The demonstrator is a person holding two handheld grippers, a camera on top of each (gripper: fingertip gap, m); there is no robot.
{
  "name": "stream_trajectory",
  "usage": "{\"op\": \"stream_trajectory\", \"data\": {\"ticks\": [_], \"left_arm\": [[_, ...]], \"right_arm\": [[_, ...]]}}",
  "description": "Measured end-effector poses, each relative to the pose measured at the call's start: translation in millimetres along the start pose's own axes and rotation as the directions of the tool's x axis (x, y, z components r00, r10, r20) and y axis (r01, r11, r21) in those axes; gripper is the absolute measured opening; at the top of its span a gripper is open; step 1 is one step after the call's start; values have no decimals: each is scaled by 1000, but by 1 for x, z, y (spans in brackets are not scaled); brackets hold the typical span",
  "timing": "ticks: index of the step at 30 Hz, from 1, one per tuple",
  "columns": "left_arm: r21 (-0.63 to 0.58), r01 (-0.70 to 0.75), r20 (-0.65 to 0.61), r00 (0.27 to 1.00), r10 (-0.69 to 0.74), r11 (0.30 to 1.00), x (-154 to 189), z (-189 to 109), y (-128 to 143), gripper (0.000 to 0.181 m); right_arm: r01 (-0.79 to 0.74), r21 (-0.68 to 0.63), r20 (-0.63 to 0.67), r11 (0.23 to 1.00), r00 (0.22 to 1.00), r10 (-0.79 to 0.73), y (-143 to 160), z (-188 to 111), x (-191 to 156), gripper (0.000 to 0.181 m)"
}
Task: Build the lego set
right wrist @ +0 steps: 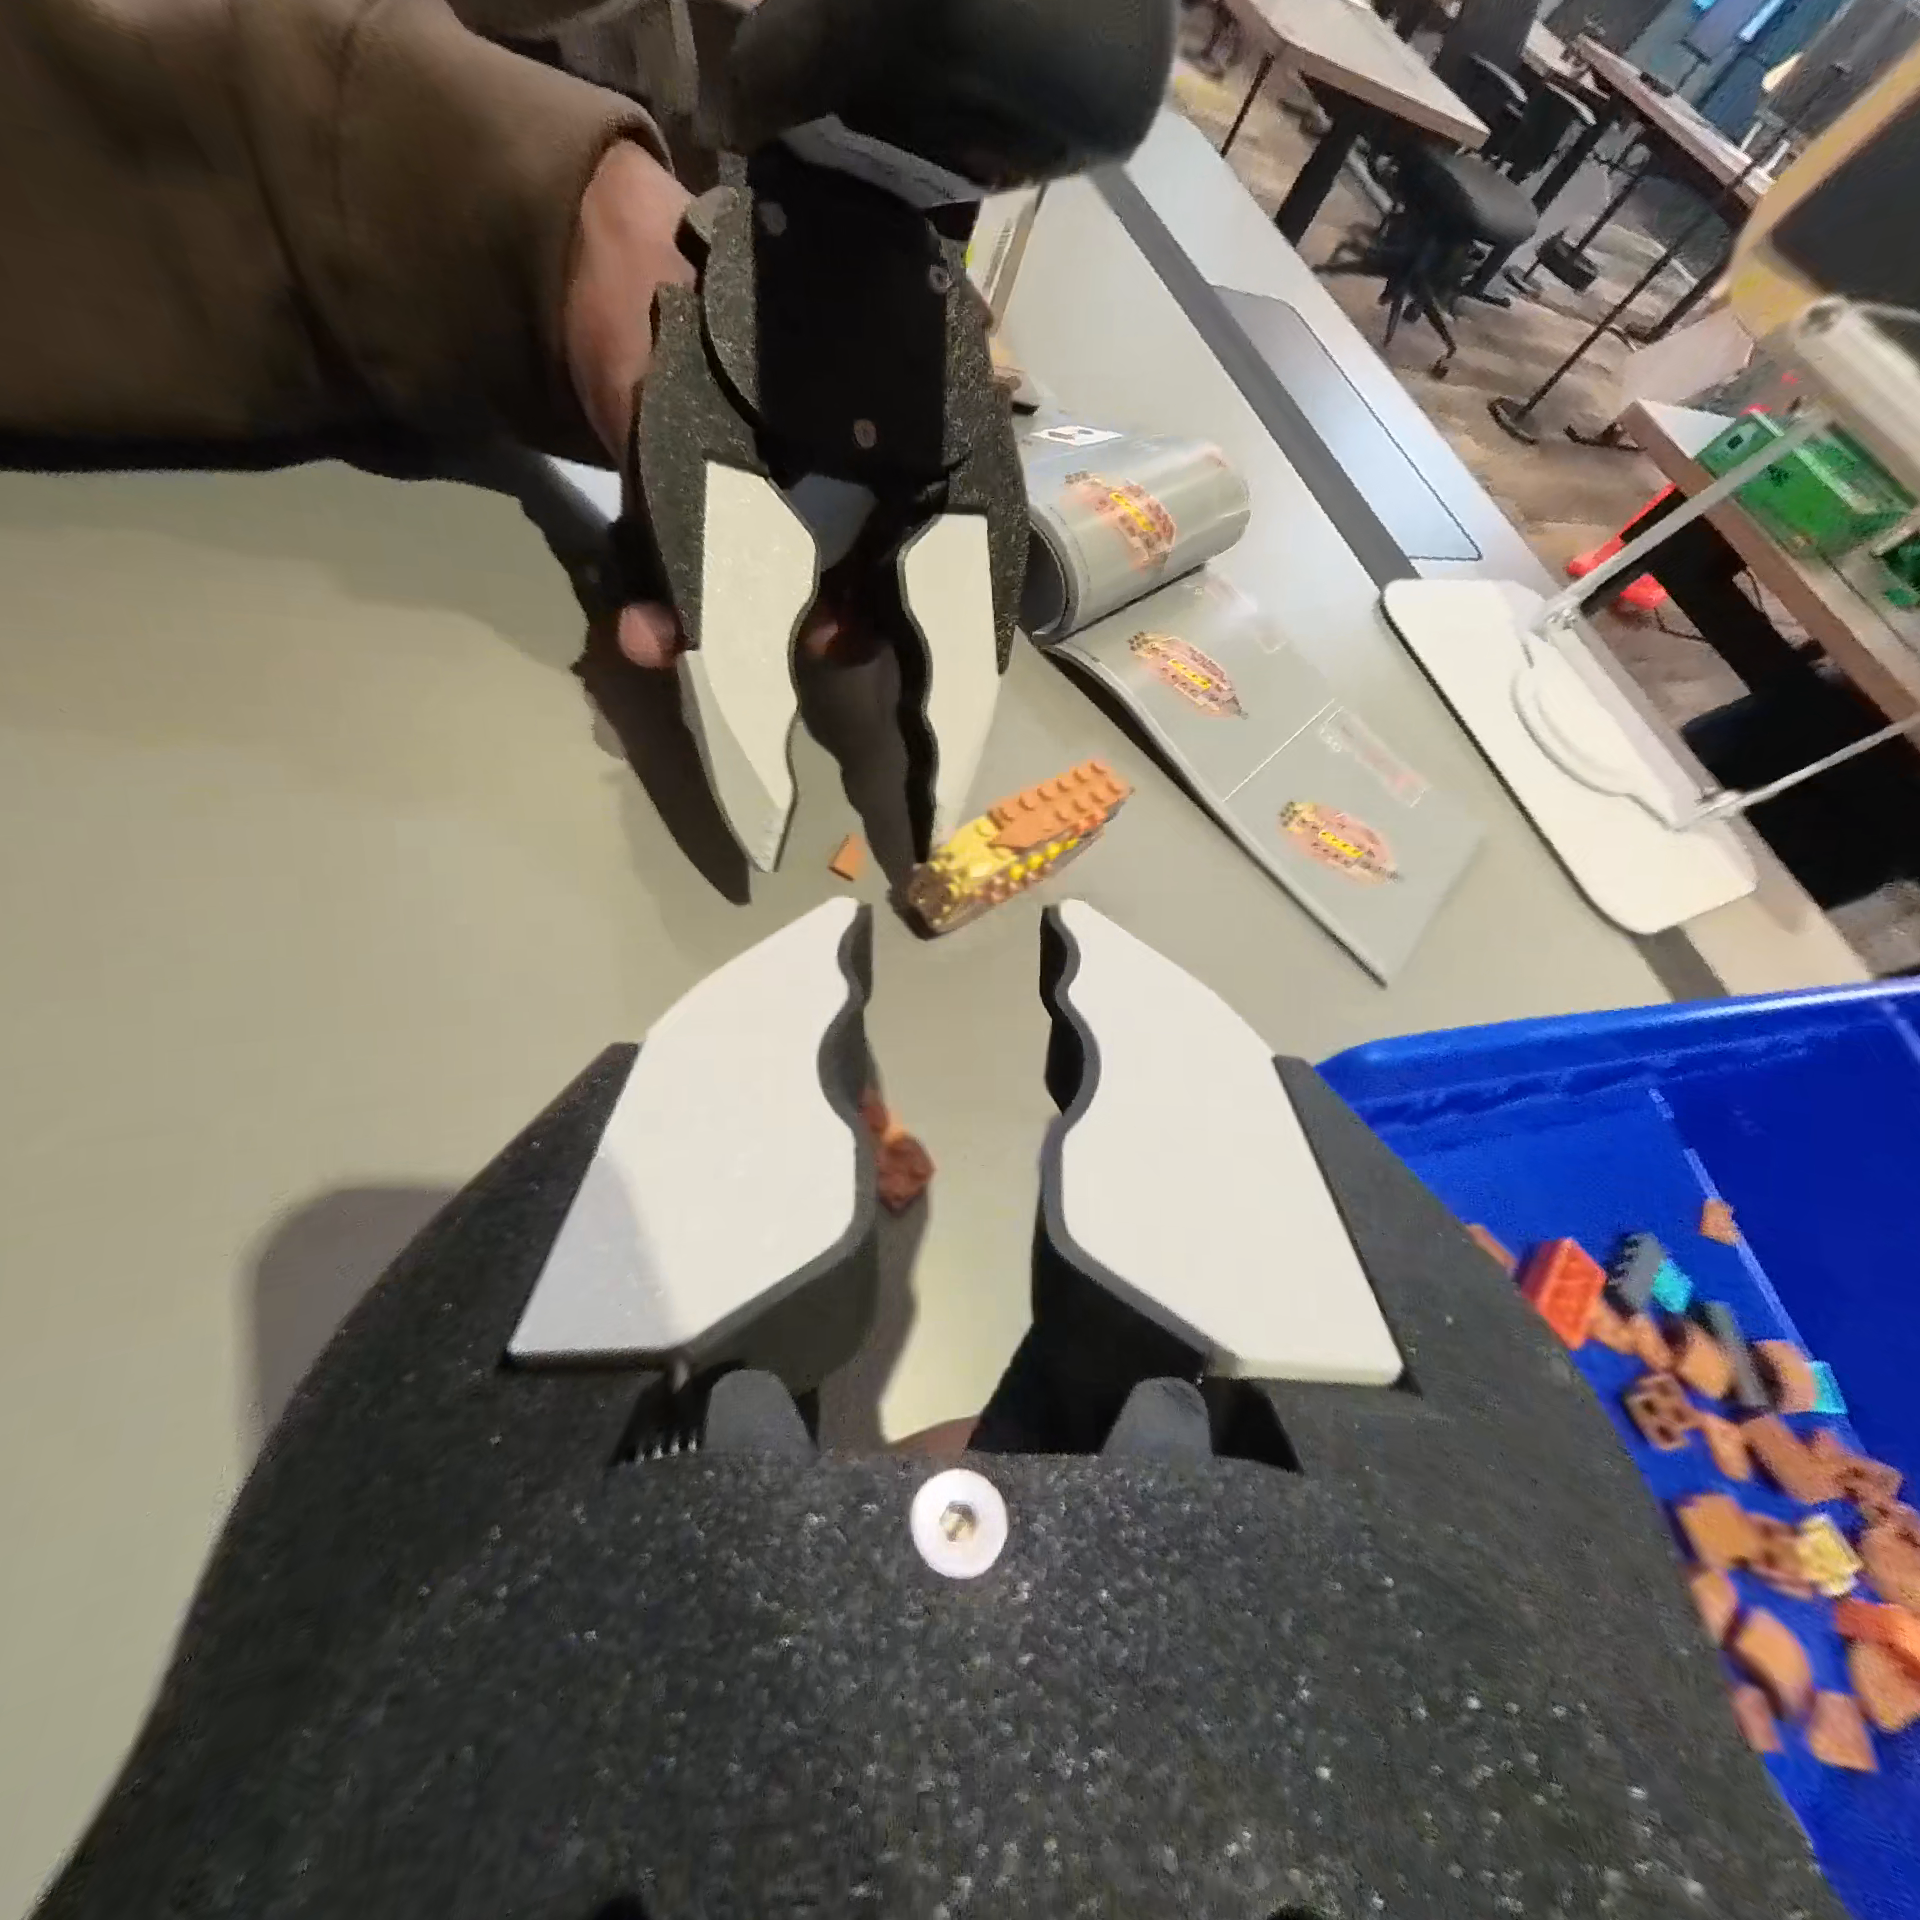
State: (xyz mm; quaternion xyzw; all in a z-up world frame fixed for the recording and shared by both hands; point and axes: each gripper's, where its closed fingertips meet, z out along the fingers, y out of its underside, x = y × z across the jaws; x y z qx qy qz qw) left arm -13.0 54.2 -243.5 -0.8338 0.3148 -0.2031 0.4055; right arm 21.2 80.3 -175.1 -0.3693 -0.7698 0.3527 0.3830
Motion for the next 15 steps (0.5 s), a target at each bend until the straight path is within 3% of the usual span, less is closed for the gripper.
{"op": "stream_trajectory", "data": {"ticks": [8, 15], "left_arm": [[-61, -81, 47, 995, 84, 995, -5, -13, 14, 34], [-89, -116, 56, 991, 121, 989, -8, -11, 22, 23]], "right_arm": [[-39, -34, 8, 999, 999, 39, 12, 23, -39, 29], [-109, -29, 14, 994, 994, 109, 24, 33, -44, 28]]}}
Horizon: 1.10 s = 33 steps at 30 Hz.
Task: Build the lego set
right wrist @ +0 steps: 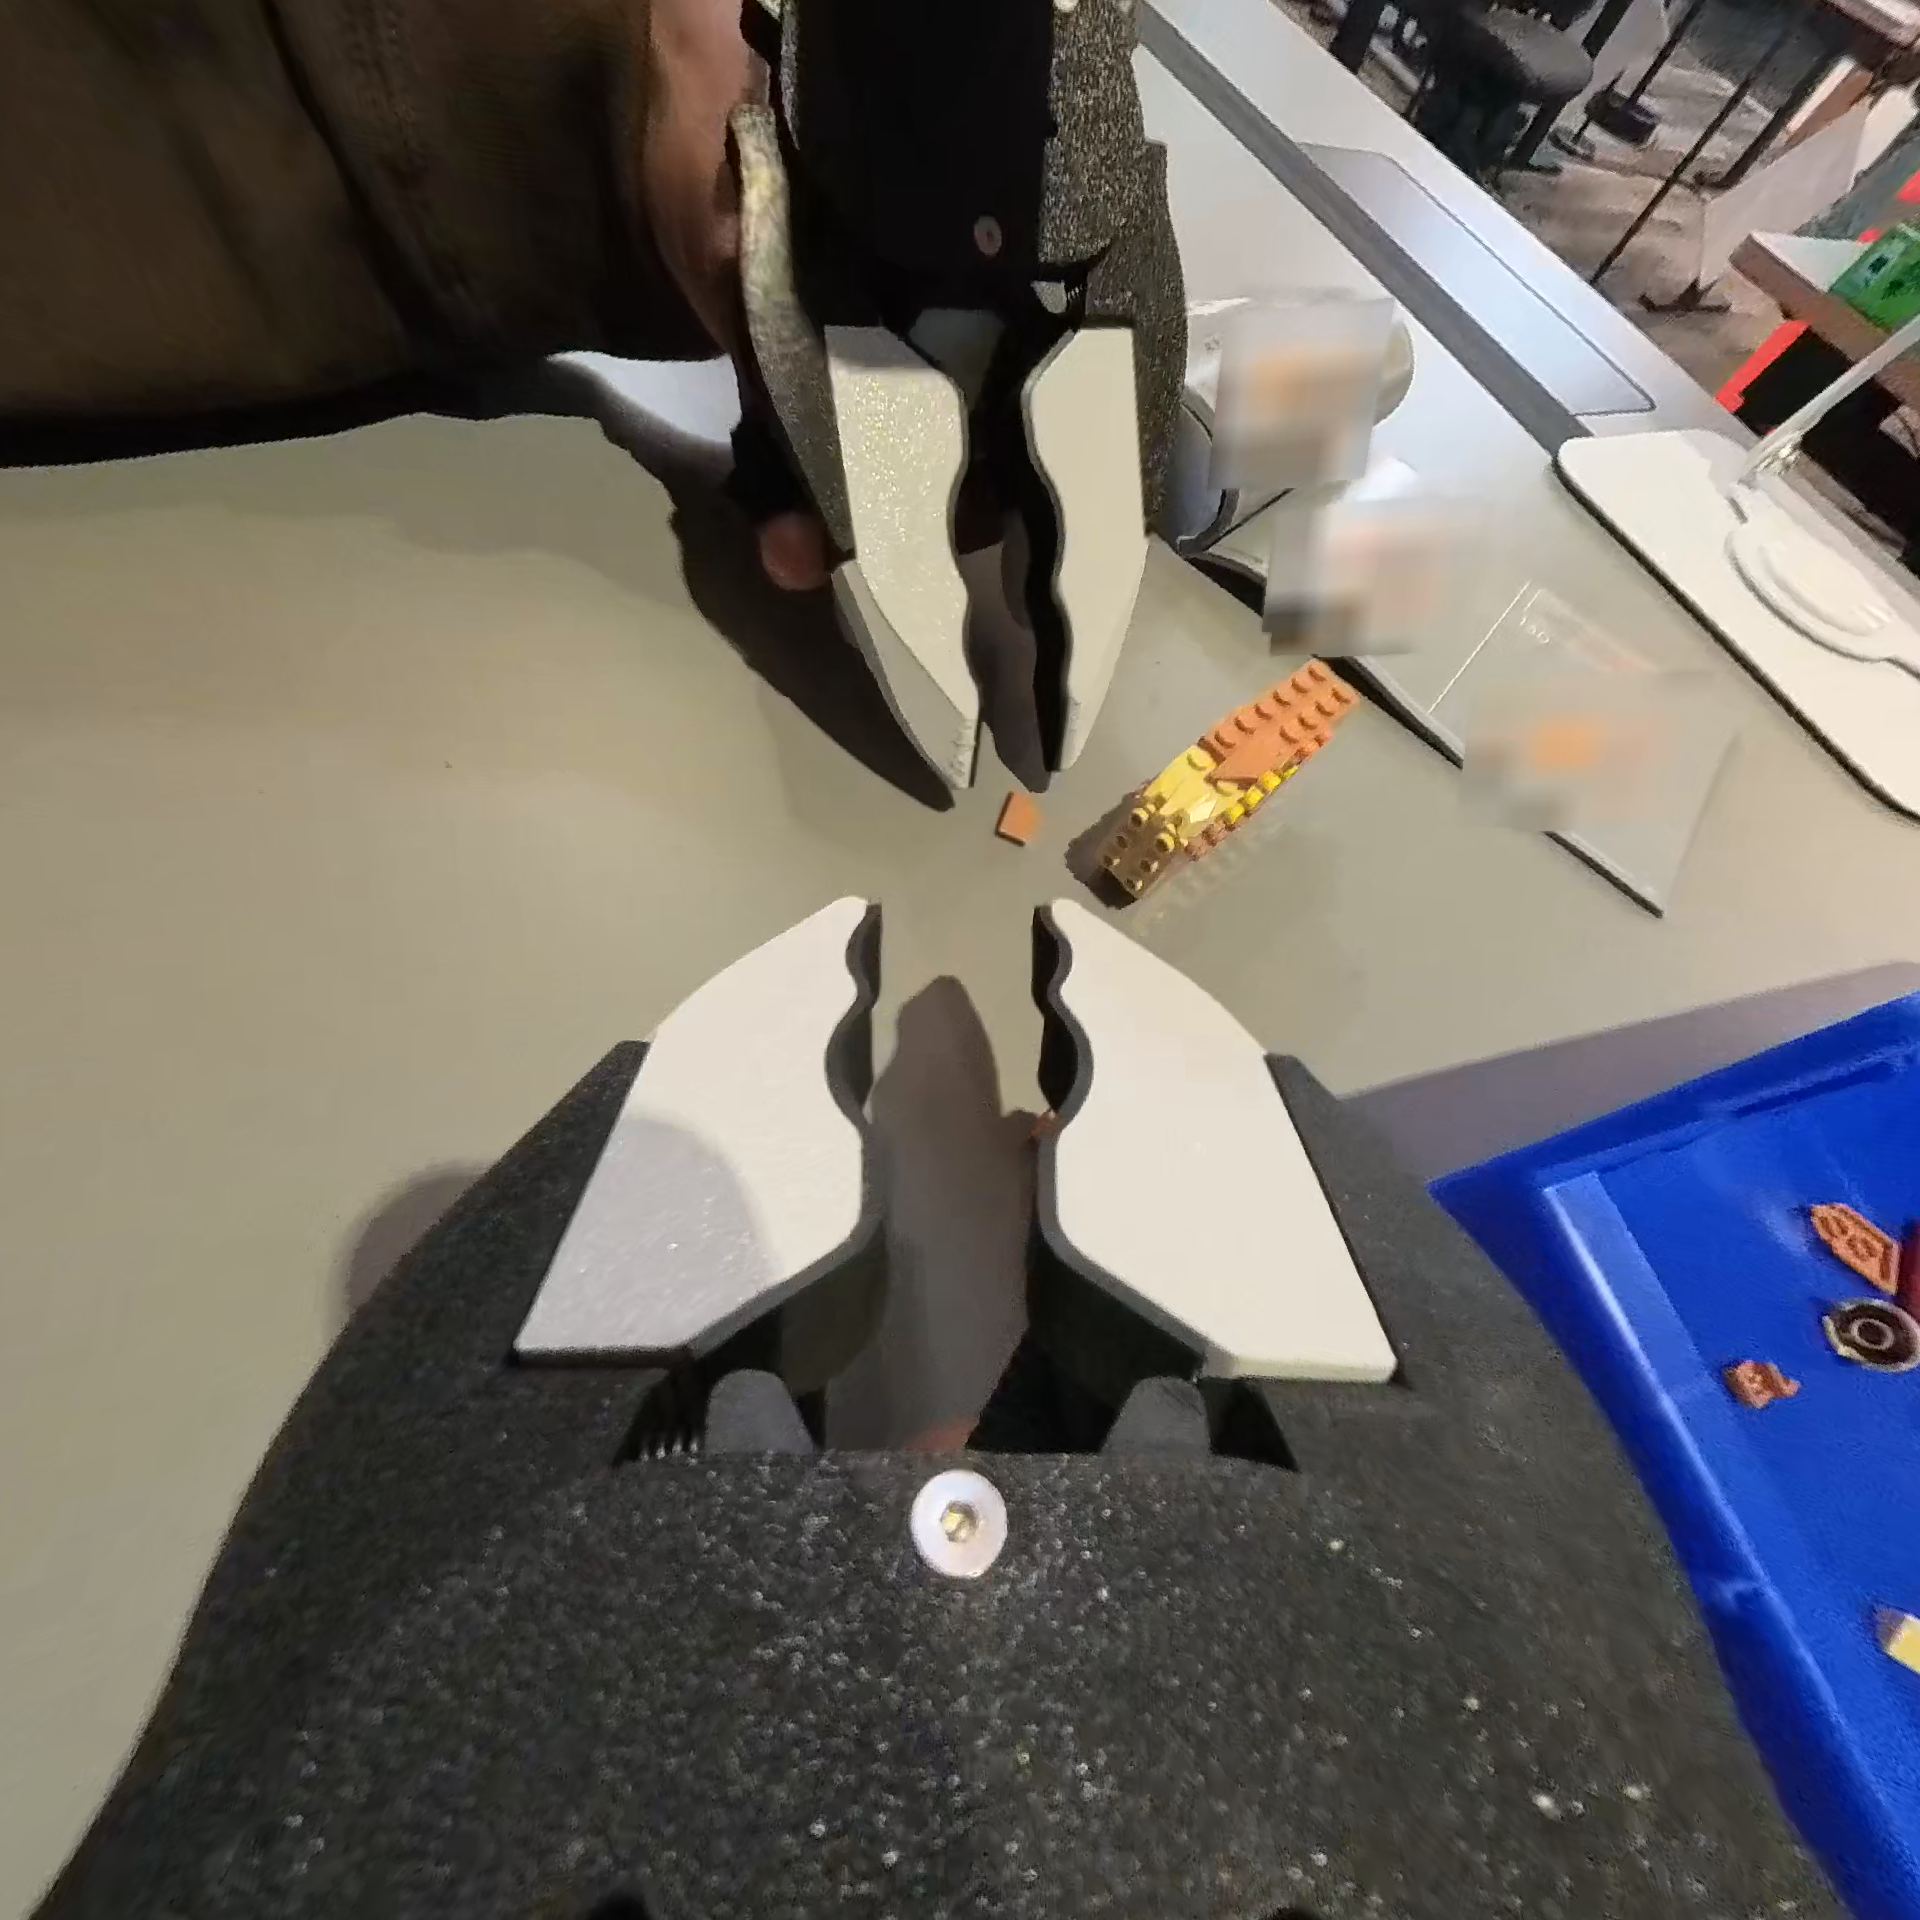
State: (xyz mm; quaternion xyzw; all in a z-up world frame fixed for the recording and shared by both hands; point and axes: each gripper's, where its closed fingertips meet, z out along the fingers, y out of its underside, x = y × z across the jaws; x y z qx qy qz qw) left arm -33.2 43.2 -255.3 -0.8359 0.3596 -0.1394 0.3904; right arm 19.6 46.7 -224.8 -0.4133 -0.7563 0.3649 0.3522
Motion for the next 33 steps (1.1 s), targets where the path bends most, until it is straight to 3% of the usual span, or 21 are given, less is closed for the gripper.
{"op": "stream_trajectory", "data": {"ticks": [6, 17, 24, 33], "left_arm": [[-56, 4, 4, 1000, -4, 998, 2, 5, 3, 20], [-42, -4, -181, 983, -3, 999, 40, 13, -10, 20], [-41, 35, -166, 985, -41, 999, 33, 6, -7, 20], [-48, 23, -149, 988, -30, 999, 34, 23, -16, 27]], "right_arm": [[-20, 21, 5, 1000, 1000, 20, -1, 1, 2, 27], [-54, 47, 11, 997, 999, 53, -4, 0, 7, 27], [-63, 42, 29, 997, 998, 62, -3, 1, 7, 27], [-67, 39, 53, 997, 996, 65, -3, 4, 10, 27]]}}
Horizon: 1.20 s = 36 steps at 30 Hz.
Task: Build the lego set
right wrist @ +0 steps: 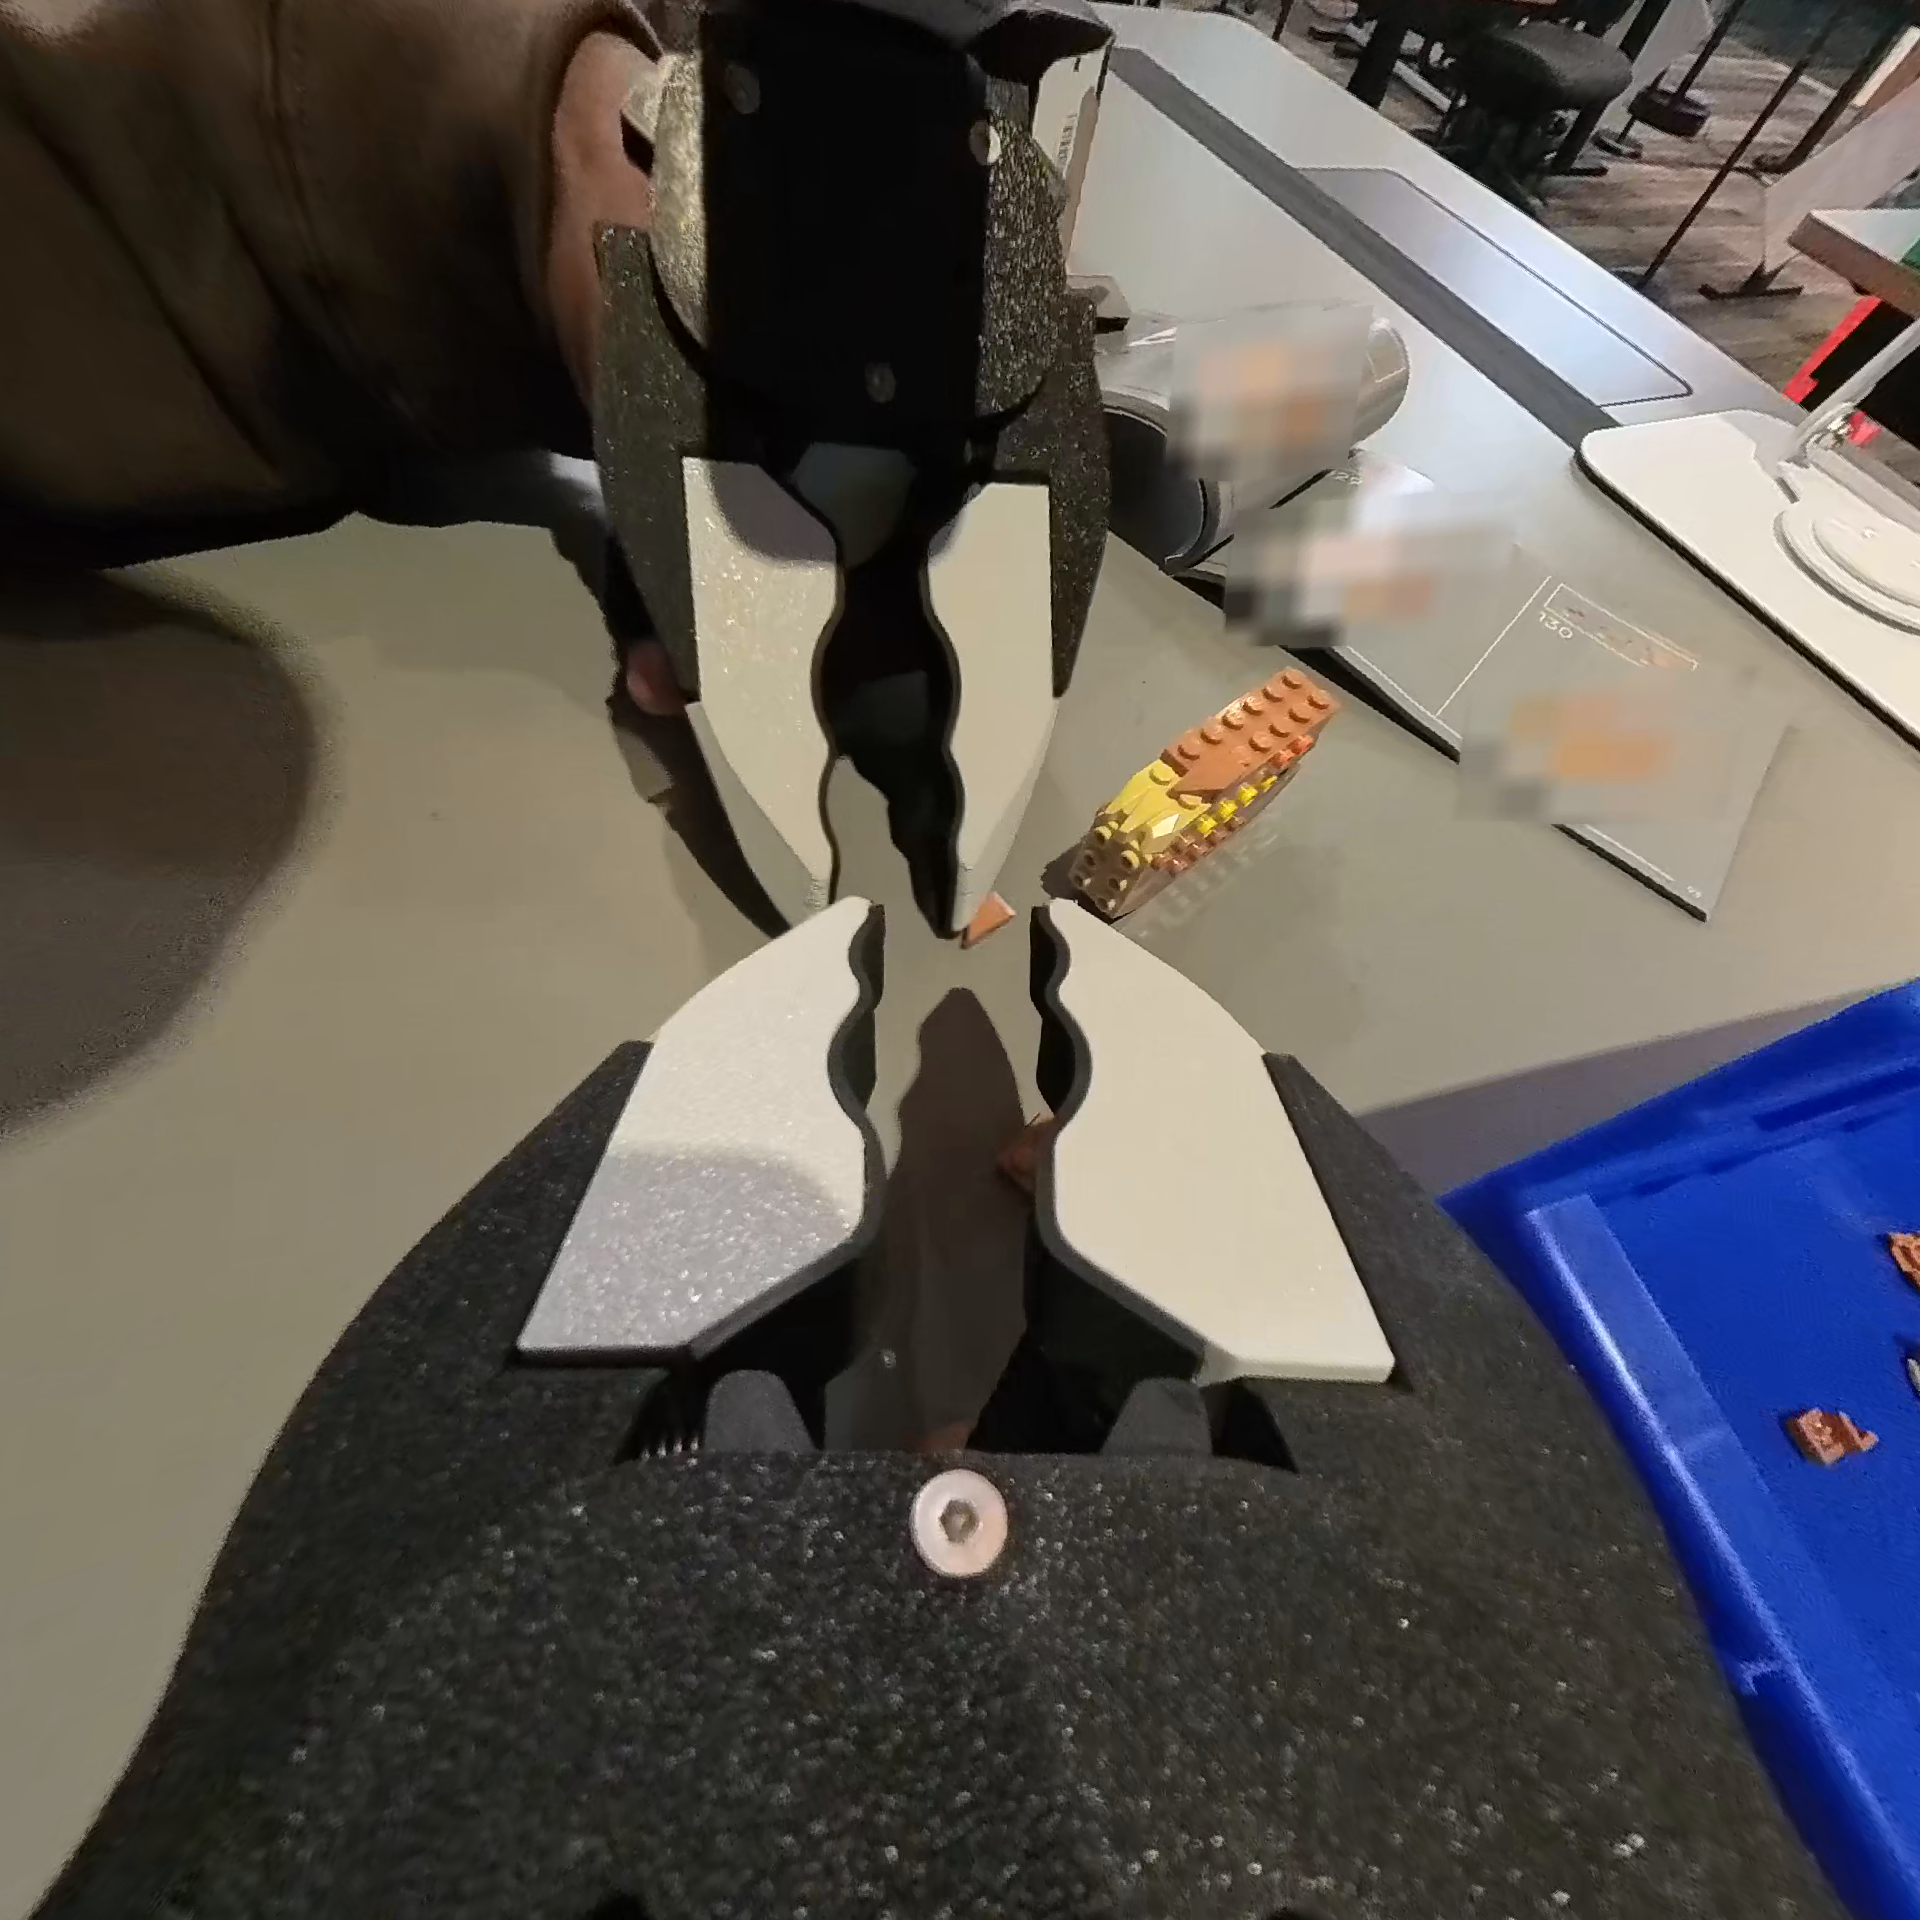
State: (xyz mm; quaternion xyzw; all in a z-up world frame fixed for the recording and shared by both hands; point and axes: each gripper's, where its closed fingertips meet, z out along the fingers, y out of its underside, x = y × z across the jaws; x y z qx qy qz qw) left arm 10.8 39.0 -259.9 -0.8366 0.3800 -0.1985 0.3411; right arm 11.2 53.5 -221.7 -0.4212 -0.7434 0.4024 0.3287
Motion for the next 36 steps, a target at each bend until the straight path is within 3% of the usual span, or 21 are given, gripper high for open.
{"op": "stream_trajectory", "data": {"ticks": [5, 10, 13, 16, 24, 27, 36], "left_arm": [[85, -13, 18, 1000, 11, 996, -4, -22, -7, 28], [208, -73, 215, 976, 27, 976, -45, -61, -12, 35], [174, -137, 314, 946, 77, 975, -70, -77, -11, 41], [109, -184, 338, 931, 138, 977, -85, -84, -11, 45], [-225, -278, 121, 943, 309, 934, -89, -65, -3, 53], [-236, -337, 54, 932, 359, 911, -93, -58, -11, 55], [-247, -424, -143, 905, 400, 871, -91, -31, 3, 57]], "right_arm": [[-17, -3, -1, 1000, 1000, 17, 1, 0, 2, 26], [-23, -6, 15, 1000, 1000, 23, 1, 1, 1, 25], [-24, -3, 25, 1000, 999, 24, 0, 1, 0, 25], [-17, -7, 40, 1000, 999, 17, 1, 1, -2, 25], [-18, 2, 97, 1000, 995, 18, 1, -3, -8, 25], [-15, 6, 111, 1000, 994, 14, 1, -5, -10, 25], [-19, 12, 144, 1000, 989, 18, 1, -8, -14, 24]]}}
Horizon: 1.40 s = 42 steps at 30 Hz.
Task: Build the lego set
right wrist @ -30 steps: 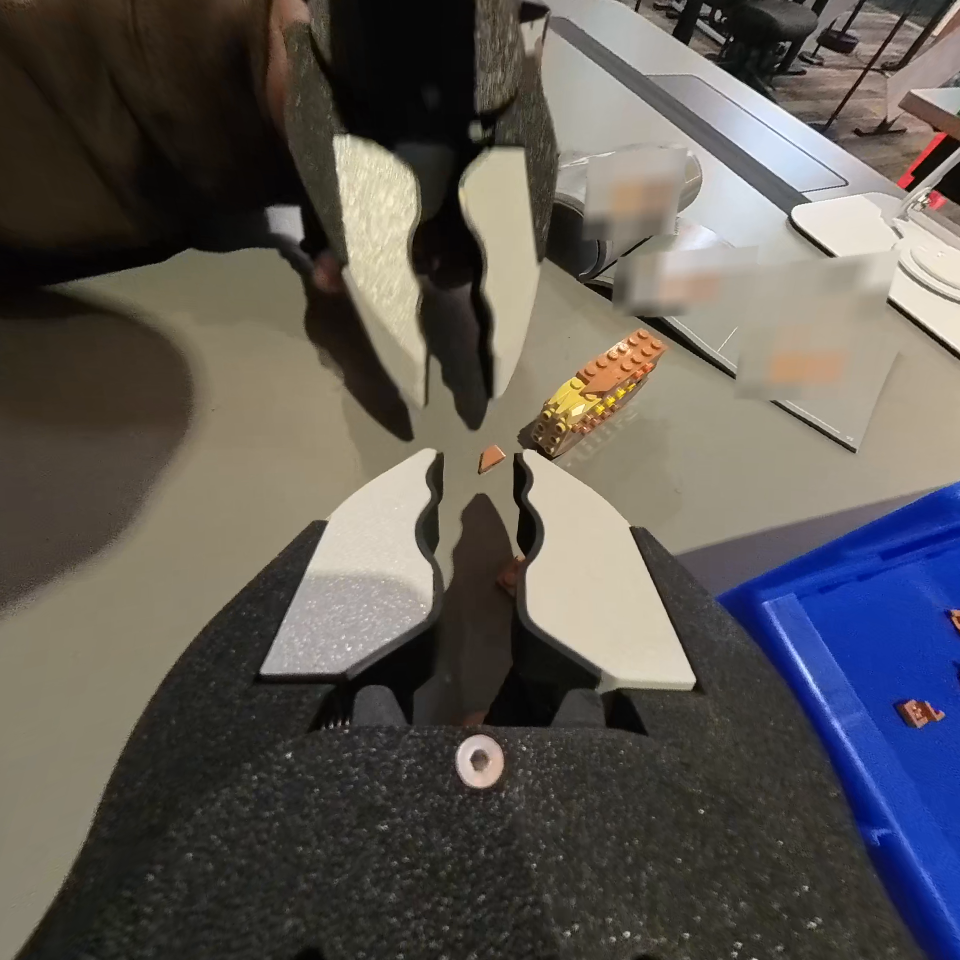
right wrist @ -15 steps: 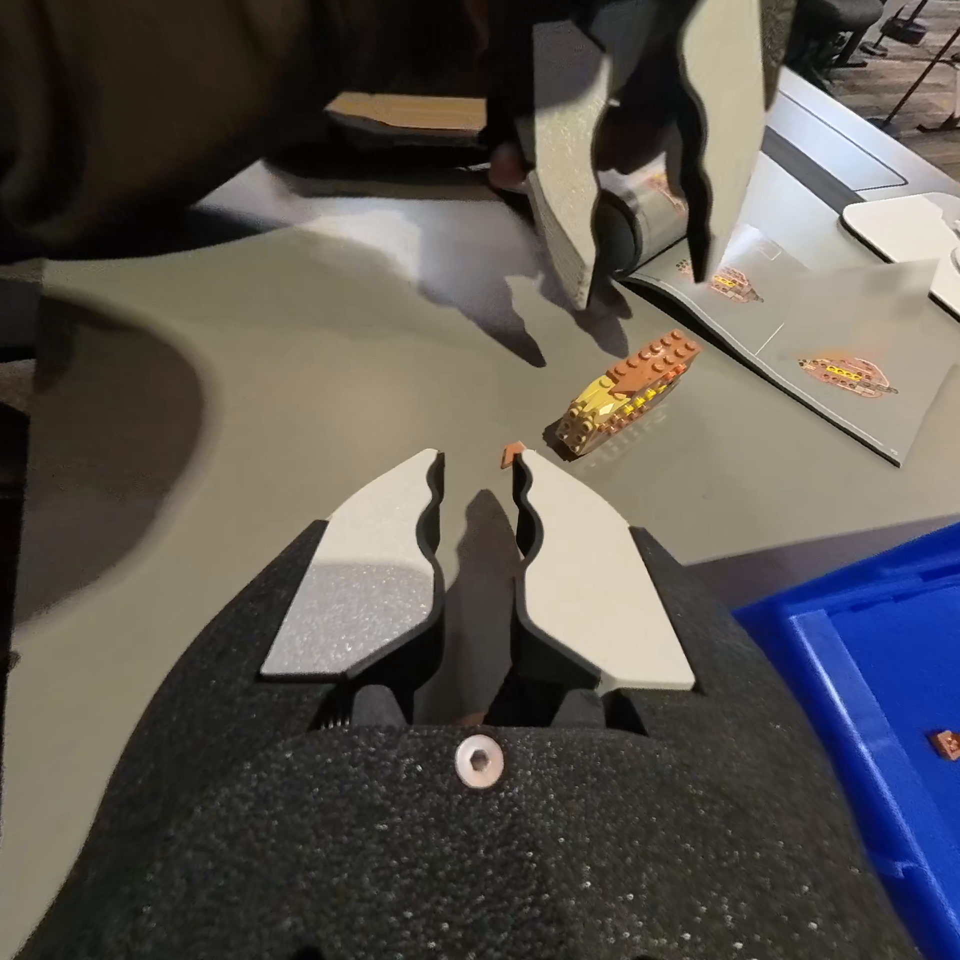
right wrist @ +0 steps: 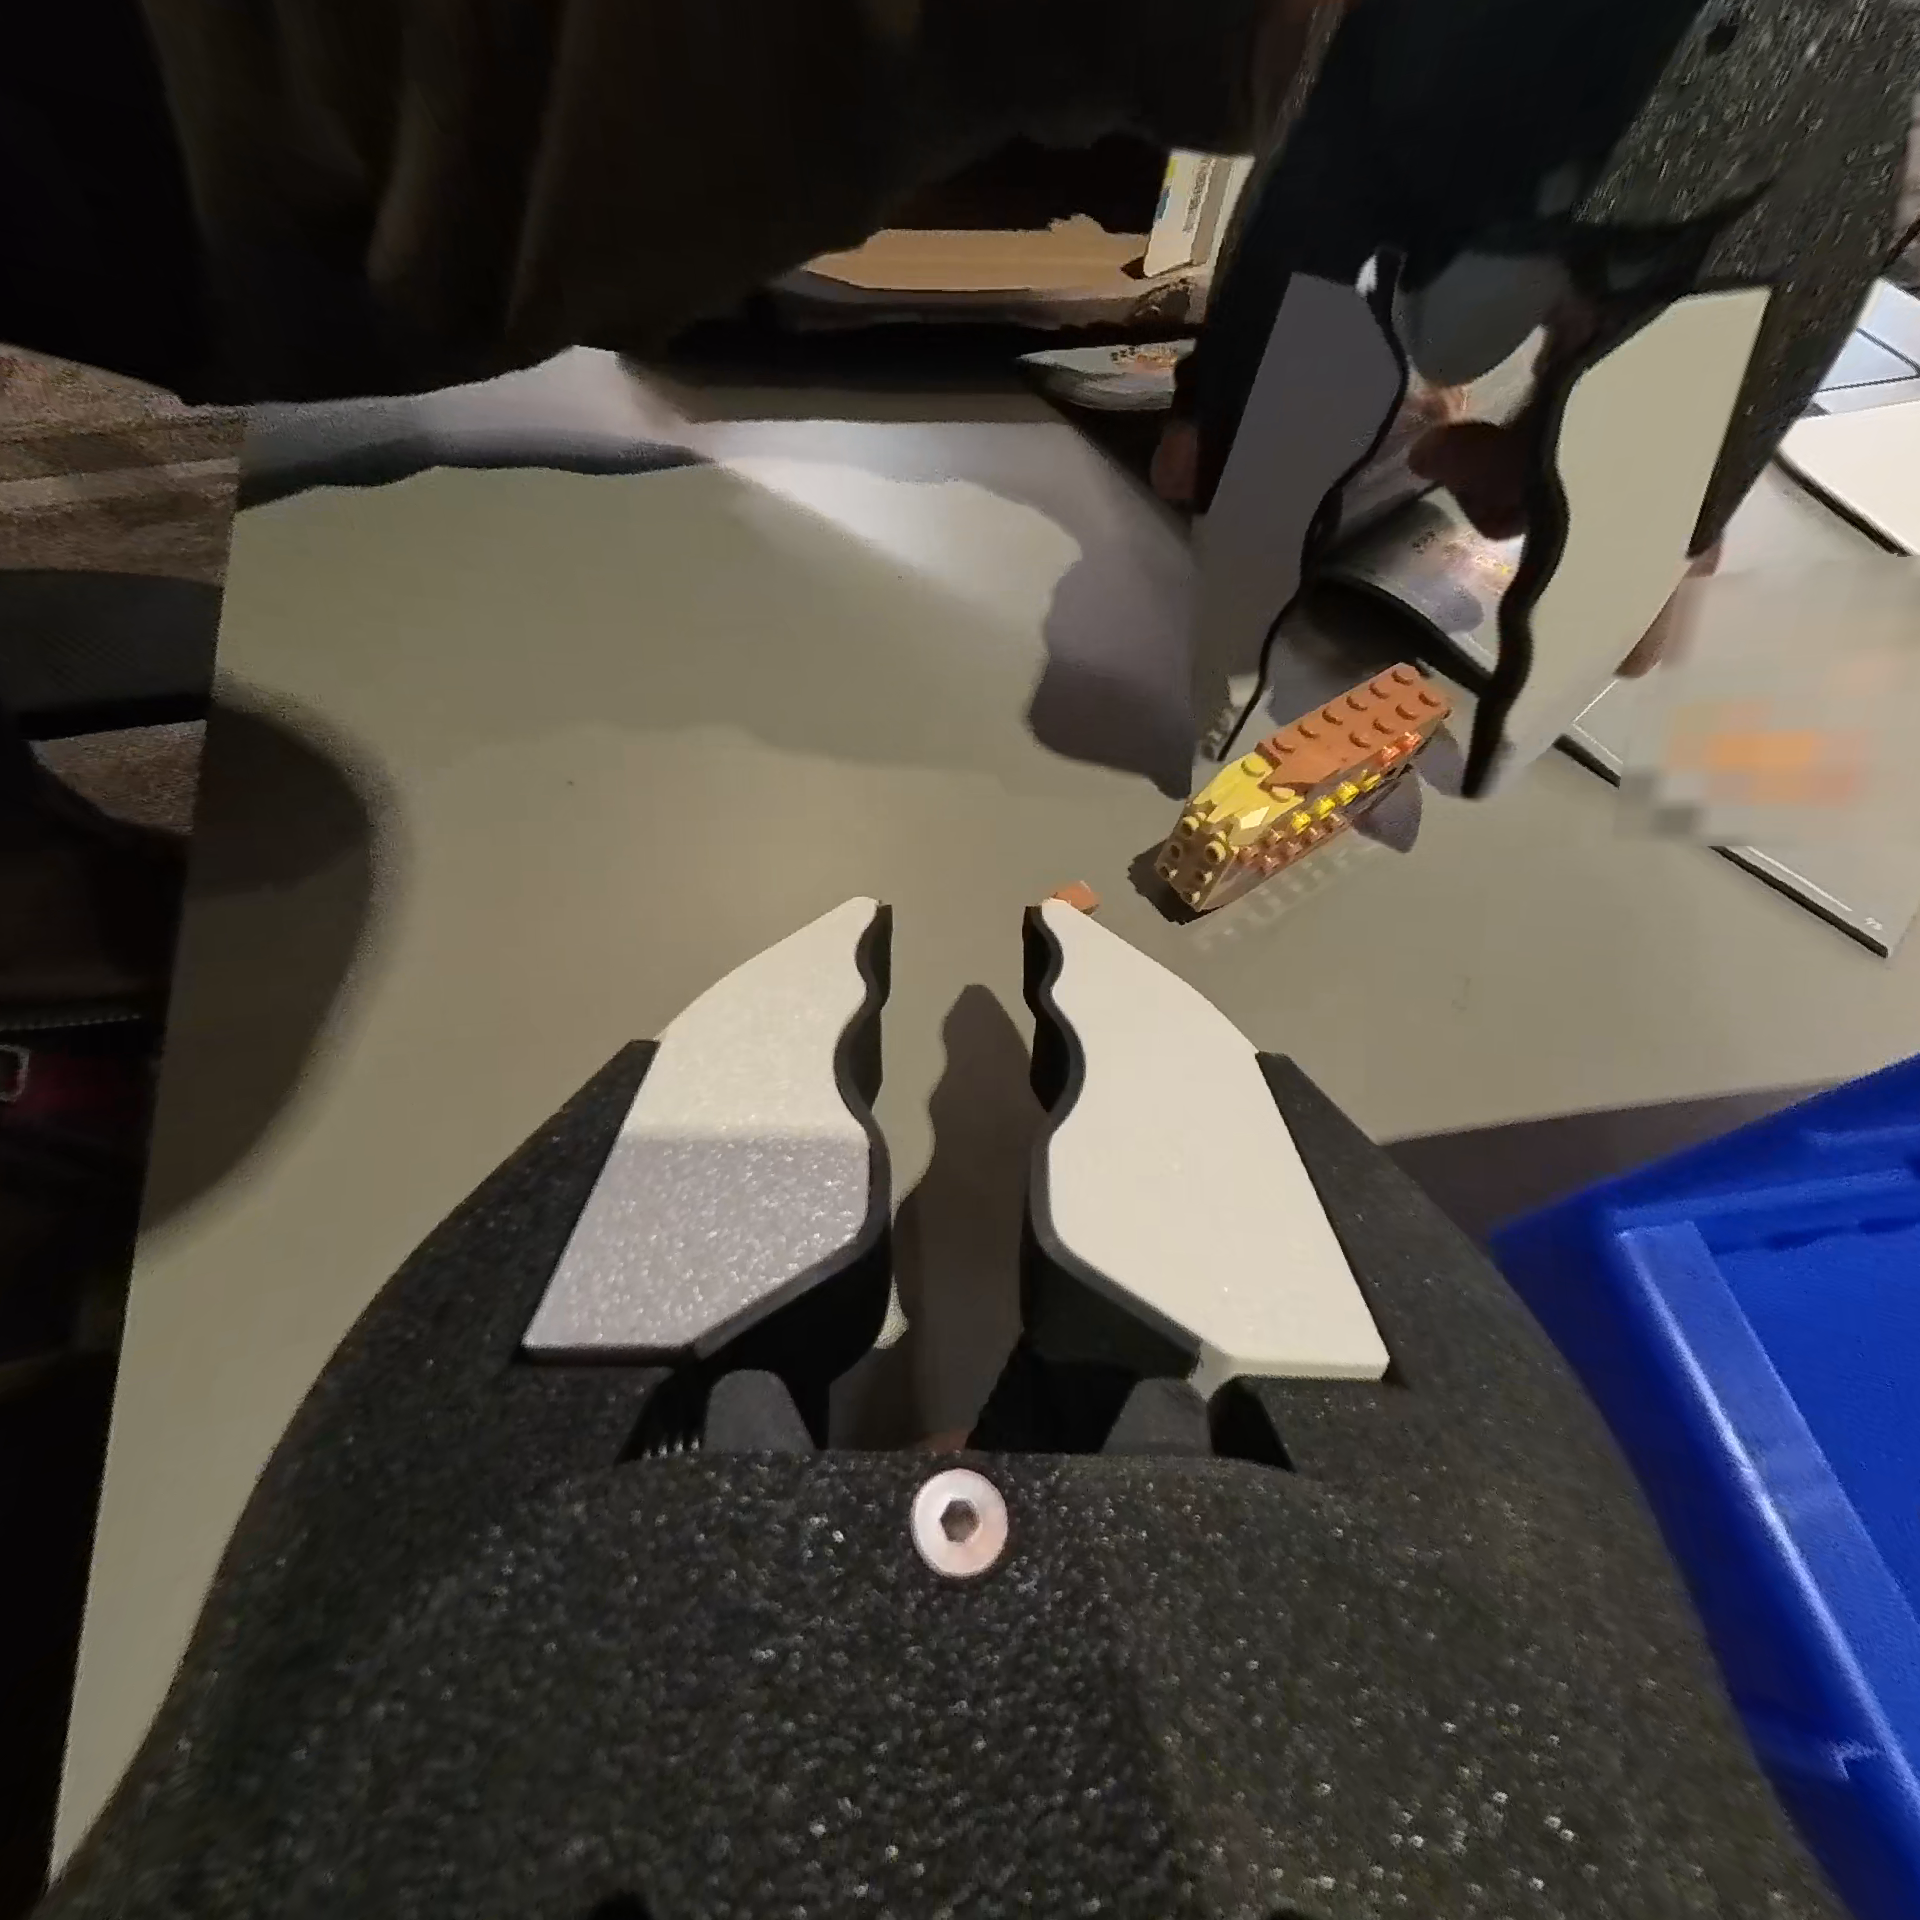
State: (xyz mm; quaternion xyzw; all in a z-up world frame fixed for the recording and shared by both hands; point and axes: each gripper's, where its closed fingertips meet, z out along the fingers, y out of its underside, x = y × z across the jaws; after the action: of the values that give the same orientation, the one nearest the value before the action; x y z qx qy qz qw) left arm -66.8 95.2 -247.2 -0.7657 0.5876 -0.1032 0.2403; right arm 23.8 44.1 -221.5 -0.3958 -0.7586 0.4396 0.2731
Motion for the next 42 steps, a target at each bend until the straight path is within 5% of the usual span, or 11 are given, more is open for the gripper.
{"op": "stream_trajectory", "data": {"ticks": [7, 18, 26, 34, 42], "left_arm": [[78, 92, 5, 996, -93, 993, 10, 7, 4, 25], [160, 182, 205, 955, -213, 970, 11, -3, -5, 22], [225, 290, 398, 844, -360, 930, 16, -25, -21, 21], [294, 438, 292, 805, -517, 849, 48, -19, 3, 21], [302, 476, 319, 766, -559, 826, 50, -22, 12, 22]], "right_arm": [[-11, 3, -11, 1000, 1000, 11, 0, 0, 3, 24], [-10, -5, -67, 1000, 998, 10, 1, 0, 9, 23], [-33, -77, -78, 997, 997, 27, 8, 4, 11, 23], [-125, -219, -120, 968, 988, 100, 14, 24, 17, 21], [-45, -324, -122, 945, 993, 5, 20, 40, 28, 28]]}}
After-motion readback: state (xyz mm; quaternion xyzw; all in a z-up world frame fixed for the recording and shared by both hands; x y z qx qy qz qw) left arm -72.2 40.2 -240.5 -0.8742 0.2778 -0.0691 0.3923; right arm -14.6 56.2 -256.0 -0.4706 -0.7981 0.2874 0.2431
